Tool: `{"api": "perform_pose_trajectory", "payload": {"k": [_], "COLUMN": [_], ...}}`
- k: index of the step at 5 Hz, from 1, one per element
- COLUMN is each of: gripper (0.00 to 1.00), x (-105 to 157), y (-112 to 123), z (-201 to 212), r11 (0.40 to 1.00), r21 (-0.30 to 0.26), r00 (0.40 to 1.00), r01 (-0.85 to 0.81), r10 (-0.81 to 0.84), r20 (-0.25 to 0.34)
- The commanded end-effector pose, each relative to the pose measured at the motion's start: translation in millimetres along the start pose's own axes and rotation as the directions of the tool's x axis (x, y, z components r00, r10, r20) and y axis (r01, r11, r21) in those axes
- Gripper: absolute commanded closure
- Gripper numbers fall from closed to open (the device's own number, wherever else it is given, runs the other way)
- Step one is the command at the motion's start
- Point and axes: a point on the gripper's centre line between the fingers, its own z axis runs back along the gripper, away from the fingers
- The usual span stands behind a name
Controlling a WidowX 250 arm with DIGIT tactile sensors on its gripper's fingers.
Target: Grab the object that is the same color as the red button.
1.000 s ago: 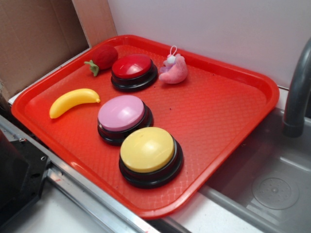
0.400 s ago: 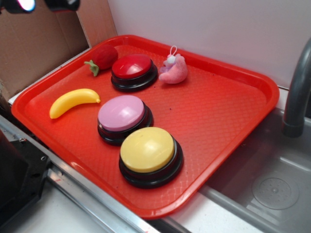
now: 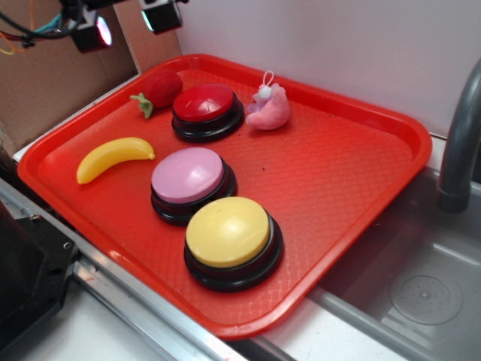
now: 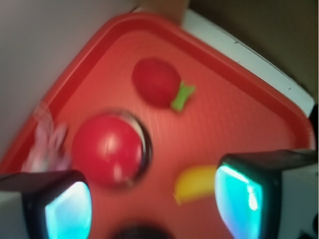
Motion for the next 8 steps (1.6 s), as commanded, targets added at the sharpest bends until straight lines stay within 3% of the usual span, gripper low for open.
{"api": "perform_pose_trajectory", "payload": {"k": [1,2,3,5,6,7,8], "gripper": [0.00,0.00,0.00,0.00,0.00,1.00,1.00], "x": [52.5,58.5,66.4,68.7,66.5,65.4,66.1], "y": [0.3,1.1,6.0,14.7,20.5,21.3,21.5], "z": [-38.0,-61.2,-77.9,-98.8,-106.4,-106.8,-106.7], "r11": [0.979,0.969,0.974,0.967,0.970,0.963,0.957], "r21": [-0.004,-0.040,-0.018,0.050,0.042,0.049,0.085], "r00": [0.972,0.956,0.961,0.961,0.967,0.960,0.956], "r01": [-0.204,-0.242,-0.227,-0.252,-0.241,-0.265,-0.278], "r10": [0.203,0.245,0.227,0.243,0.236,0.259,0.267], "r20": [0.118,0.160,0.157,0.135,0.091,0.108,0.125]}}
